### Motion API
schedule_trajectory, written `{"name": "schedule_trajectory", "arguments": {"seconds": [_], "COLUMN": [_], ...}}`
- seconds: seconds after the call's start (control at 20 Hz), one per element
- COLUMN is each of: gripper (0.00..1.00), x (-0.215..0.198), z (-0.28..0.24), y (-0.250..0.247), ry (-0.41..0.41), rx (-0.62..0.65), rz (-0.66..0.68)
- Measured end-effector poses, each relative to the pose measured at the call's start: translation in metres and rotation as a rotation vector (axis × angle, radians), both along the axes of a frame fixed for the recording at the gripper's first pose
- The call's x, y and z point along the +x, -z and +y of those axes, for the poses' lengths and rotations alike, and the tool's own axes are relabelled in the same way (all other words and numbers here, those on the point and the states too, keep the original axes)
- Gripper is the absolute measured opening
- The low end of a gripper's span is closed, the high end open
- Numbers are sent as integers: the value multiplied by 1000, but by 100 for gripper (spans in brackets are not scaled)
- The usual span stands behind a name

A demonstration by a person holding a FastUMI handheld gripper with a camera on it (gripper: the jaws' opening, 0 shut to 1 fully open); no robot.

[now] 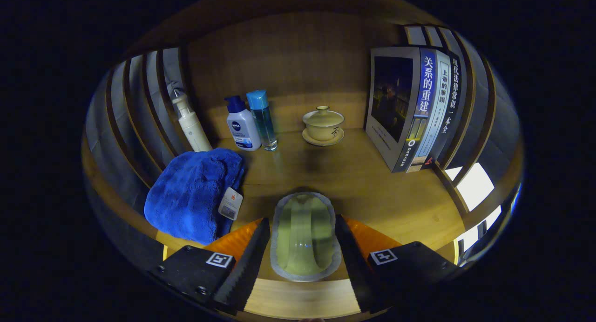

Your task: Pull open the drawer, take out the items inside it, and place them on the countertop above the cabinet.

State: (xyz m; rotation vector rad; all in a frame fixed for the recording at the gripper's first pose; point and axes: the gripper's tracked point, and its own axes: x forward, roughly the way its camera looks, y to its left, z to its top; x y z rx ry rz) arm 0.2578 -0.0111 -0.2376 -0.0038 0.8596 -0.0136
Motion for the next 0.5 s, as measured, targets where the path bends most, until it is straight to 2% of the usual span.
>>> {"name": "schedule_trajectory", "arguments": {"seconds": [0.25, 0.5], "gripper": [93, 93], "x": [-8, -36], "z": [19, 48], "y": [-42, -100], "ry": [-58, -177], "rx": [-18, -50], "rz": [-105, -247]}}
